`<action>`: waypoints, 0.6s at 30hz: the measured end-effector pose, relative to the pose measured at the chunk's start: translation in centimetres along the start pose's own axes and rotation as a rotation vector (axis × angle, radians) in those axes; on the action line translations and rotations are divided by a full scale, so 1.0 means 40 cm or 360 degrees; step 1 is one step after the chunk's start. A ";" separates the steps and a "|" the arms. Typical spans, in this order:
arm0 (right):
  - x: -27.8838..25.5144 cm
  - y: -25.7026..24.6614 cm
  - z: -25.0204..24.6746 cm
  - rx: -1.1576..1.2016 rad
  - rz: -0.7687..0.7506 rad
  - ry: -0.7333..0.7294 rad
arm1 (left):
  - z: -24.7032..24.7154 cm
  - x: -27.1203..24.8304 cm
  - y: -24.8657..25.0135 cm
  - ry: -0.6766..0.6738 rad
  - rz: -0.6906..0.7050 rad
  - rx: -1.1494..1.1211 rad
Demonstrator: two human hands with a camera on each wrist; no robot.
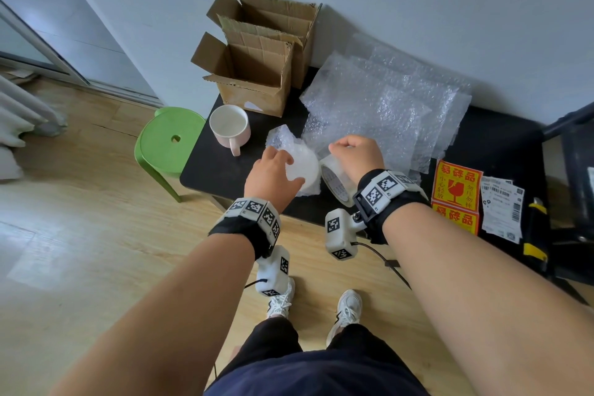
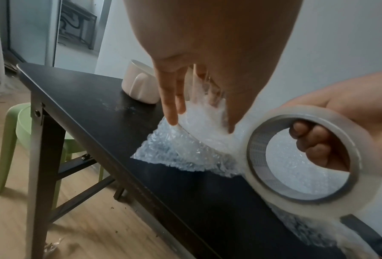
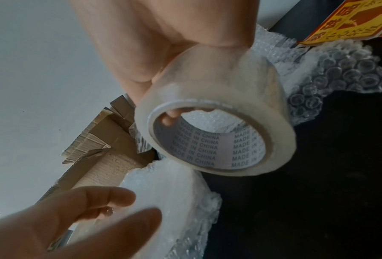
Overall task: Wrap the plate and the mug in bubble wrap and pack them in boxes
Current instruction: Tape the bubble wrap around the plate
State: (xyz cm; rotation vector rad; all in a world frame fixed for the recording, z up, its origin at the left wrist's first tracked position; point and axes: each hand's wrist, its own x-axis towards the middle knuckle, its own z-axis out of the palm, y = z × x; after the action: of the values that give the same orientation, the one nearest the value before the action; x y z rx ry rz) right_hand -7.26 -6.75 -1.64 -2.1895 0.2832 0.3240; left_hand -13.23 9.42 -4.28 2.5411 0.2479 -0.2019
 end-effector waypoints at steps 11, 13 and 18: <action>0.000 -0.010 0.005 -0.0026 -0.0027 -0.0010 | -0.027 0.006 0.003 0.0102 0.0179 0.0145; 0.000 -0.010 0.003 -0.0026 -0.0014 -0.0012 | -0.027 0.001 -0.007 0.0084 0.0234 0.0346; 0.003 -0.012 0.000 -0.0019 0.0011 -0.0013 | -0.007 -0.014 -0.049 0.0081 0.0563 0.0755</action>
State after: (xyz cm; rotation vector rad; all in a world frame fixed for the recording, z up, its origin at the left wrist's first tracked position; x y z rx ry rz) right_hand -6.99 -6.50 -1.33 -2.1988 0.2847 0.3392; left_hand -14.19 11.13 -4.98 3.0049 -0.2650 -0.0613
